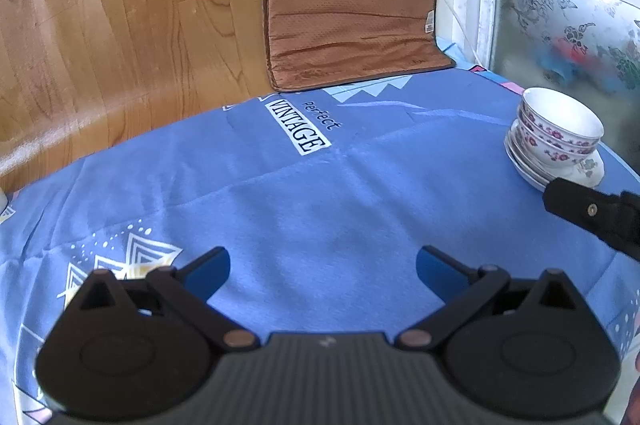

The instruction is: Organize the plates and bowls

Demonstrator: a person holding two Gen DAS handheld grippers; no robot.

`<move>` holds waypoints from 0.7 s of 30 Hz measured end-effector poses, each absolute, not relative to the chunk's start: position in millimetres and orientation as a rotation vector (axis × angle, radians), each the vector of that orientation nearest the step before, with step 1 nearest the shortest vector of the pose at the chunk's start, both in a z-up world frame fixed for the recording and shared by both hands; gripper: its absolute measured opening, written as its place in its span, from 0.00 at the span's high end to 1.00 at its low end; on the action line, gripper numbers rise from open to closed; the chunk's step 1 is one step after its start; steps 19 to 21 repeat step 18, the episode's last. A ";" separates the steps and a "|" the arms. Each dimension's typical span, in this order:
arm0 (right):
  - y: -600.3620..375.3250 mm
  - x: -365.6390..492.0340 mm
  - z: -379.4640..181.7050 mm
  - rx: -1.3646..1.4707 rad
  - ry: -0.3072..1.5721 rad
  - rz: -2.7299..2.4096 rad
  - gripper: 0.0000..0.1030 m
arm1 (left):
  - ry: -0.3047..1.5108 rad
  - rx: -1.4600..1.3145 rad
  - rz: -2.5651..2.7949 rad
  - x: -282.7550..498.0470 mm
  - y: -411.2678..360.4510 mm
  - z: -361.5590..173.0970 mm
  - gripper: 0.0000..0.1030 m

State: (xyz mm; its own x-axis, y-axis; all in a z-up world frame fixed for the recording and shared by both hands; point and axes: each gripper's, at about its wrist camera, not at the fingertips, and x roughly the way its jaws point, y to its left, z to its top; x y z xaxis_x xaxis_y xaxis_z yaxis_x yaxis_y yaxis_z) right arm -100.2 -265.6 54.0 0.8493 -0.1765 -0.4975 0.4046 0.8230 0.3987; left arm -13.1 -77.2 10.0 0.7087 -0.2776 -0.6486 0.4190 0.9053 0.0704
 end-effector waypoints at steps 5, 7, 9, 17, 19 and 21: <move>-265.5 -100.0 54.0 0.519 0.463 -0.321 0.08 | 0.682 0.221 -0.390 -13.5 -77.9 9.9 0.00; -265.8 -99.6 53.7 0.519 0.464 -0.321 0.08 | 0.682 0.221 -0.390 -13.4 -78.1 9.9 0.00; -265.9 -99.6 53.7 0.519 0.464 -0.321 0.08 | 0.684 0.220 -0.390 -13.8 -78.3 9.6 0.00; -266.0 -100.0 51.9 0.521 0.466 -0.323 0.08 | 0.637 0.213 -0.415 -18.4 -77.0 11.8 0.00; -266.0 -99.7 51.1 0.522 0.468 -0.323 0.08 | 0.639 0.211 -0.421 -17.8 -77.3 12.4 0.00; -266.0 -99.7 51.1 0.522 0.468 -0.323 0.08 | 0.639 0.211 -0.421 -17.8 -77.3 12.4 0.00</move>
